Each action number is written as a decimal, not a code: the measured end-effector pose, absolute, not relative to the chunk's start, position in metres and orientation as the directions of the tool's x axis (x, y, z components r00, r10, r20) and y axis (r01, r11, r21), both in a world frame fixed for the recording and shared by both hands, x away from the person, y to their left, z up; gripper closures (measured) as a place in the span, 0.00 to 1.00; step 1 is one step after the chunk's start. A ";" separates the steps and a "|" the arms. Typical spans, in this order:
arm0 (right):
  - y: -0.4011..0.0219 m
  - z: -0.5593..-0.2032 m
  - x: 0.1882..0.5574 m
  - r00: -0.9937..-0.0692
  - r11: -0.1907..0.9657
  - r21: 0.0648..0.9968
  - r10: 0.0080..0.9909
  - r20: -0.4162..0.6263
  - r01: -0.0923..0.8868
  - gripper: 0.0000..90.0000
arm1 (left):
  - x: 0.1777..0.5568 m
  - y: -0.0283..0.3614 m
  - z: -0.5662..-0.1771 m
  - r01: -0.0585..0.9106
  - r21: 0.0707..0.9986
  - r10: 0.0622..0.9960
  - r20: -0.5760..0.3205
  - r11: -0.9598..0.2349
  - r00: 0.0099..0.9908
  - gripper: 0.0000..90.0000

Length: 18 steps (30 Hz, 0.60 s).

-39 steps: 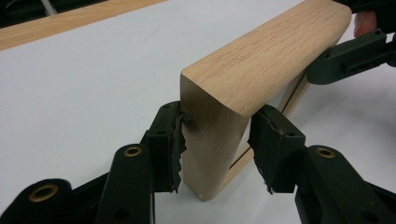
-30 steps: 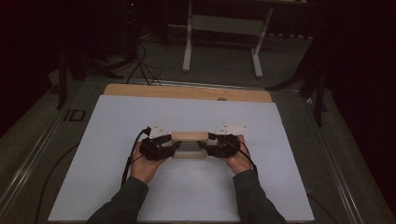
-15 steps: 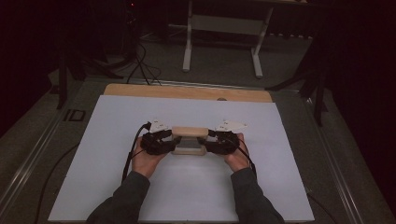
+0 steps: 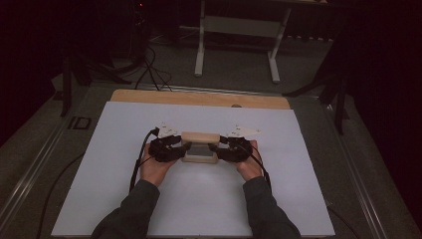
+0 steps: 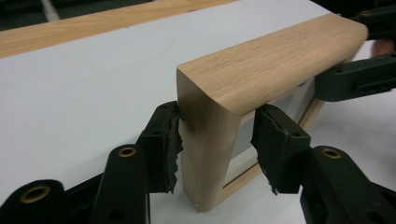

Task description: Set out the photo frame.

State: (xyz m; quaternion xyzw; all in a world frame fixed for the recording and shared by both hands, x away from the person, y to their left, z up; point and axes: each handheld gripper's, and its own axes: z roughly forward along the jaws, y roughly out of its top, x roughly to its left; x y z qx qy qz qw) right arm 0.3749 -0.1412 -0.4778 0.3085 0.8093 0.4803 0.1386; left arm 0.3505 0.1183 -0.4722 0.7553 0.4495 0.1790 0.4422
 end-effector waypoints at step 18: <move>-0.143 -0.478 0.377 -0.788 0.383 0.856 0.615 0.043 0.346 0.59 | 0.356 0.119 -0.476 0.502 0.838 0.808 -0.136 -0.215 0.573 0.59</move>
